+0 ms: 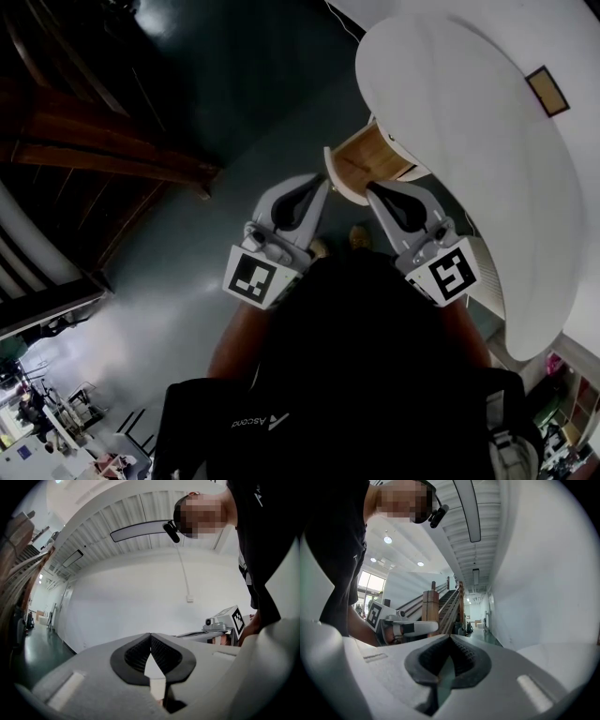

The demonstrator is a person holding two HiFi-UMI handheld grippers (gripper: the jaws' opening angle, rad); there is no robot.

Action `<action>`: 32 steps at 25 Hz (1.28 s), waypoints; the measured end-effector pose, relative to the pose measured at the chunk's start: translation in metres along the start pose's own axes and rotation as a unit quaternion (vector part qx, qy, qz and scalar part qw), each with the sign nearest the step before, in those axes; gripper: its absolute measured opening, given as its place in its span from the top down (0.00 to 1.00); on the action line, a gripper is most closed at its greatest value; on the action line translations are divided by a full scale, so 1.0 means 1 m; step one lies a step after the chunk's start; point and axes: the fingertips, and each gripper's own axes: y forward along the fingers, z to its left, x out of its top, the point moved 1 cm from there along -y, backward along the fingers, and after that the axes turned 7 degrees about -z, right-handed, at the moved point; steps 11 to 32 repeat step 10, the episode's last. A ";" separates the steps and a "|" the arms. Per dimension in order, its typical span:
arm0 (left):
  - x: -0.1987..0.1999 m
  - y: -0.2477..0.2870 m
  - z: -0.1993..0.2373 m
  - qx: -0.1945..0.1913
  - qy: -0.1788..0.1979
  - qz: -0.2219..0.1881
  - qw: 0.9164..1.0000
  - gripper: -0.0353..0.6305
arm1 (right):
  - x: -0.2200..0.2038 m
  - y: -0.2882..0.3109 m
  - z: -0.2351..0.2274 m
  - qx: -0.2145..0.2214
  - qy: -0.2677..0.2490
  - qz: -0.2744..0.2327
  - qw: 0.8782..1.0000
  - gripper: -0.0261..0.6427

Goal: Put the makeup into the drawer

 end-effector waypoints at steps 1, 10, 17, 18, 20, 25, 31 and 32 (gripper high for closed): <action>0.000 0.001 0.000 0.000 0.000 -0.001 1.000 0.93 | 0.000 0.000 -0.001 -0.001 -0.001 0.000 1.000 0.96; -0.008 0.010 0.000 -0.001 0.000 -0.004 1.000 0.93 | -0.007 -0.002 -0.012 -0.002 -0.004 0.003 1.000 0.96; -0.008 0.010 0.000 -0.001 0.000 -0.004 1.000 0.93 | -0.007 -0.002 -0.012 -0.002 -0.004 0.003 1.000 0.96; -0.008 0.010 0.000 -0.001 0.000 -0.004 1.000 0.93 | -0.007 -0.002 -0.012 -0.002 -0.004 0.003 1.000 0.96; -0.008 0.010 0.000 -0.001 0.000 -0.004 1.000 0.93 | -0.007 -0.002 -0.012 -0.002 -0.004 0.003 1.000 0.96; -0.008 0.010 0.000 -0.001 0.000 -0.004 1.000 0.93 | -0.007 -0.002 -0.012 -0.002 -0.004 0.003 1.000 0.96; -0.008 0.010 0.000 -0.001 0.000 -0.004 1.000 0.93 | -0.007 -0.002 -0.012 -0.002 -0.004 0.003 1.000 0.96; -0.008 0.010 0.000 -0.001 0.000 -0.004 1.000 0.93 | -0.007 -0.002 -0.012 -0.002 -0.004 0.003 1.000 0.96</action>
